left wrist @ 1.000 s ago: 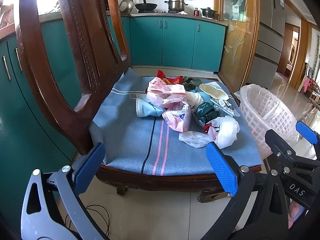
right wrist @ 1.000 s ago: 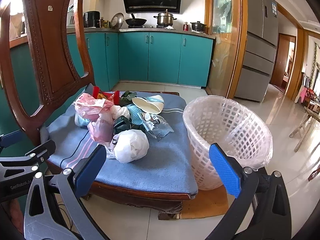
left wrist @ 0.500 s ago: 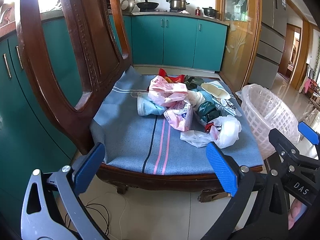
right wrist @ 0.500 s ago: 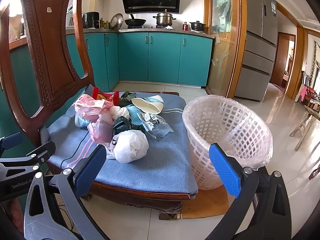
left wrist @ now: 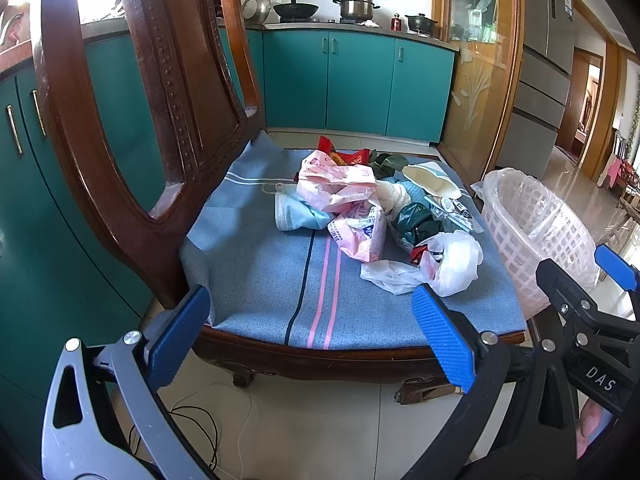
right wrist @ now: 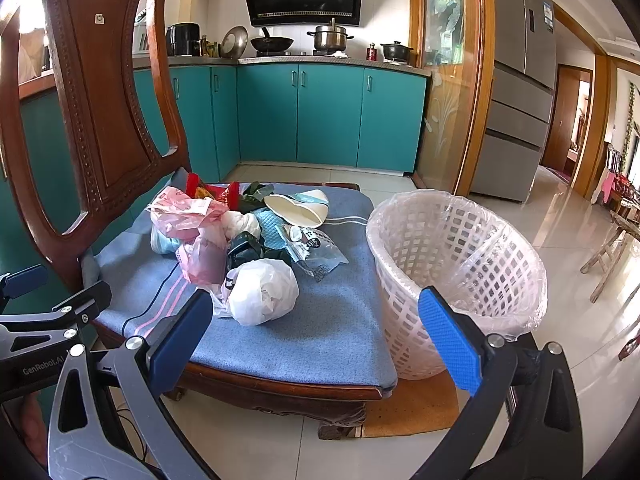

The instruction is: Collect trash

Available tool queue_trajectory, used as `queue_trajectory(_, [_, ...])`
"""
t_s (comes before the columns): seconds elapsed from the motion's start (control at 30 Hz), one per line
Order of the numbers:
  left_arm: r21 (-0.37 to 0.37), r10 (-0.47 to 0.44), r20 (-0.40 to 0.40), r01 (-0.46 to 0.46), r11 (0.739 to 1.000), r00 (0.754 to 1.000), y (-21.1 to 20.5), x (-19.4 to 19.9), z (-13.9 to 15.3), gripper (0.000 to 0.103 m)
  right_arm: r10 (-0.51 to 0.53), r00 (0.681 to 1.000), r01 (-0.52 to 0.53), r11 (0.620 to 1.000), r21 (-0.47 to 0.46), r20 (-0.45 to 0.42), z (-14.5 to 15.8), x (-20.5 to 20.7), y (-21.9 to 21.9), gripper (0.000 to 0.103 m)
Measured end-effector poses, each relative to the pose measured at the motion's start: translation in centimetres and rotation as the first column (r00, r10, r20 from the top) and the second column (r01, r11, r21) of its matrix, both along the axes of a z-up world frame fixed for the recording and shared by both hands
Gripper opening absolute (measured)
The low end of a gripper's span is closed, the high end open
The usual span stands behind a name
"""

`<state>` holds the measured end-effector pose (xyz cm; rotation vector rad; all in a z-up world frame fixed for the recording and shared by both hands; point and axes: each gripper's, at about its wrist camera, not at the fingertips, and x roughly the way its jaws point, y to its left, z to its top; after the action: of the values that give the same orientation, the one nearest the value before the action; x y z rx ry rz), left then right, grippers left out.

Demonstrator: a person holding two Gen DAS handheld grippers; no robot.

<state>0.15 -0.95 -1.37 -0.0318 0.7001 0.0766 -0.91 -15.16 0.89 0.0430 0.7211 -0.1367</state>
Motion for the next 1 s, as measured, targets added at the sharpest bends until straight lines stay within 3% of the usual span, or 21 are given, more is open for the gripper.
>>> queue_trajectory(1.0, [-0.016, 0.001, -0.005, -0.001, 1.0, 1.0, 0.06, -0.15, -0.01, 0.101, 0.009, 1.0, -0.009, 1.0, 0.018, 0.003, 0.15, -0.03, -0.41, 0.101])
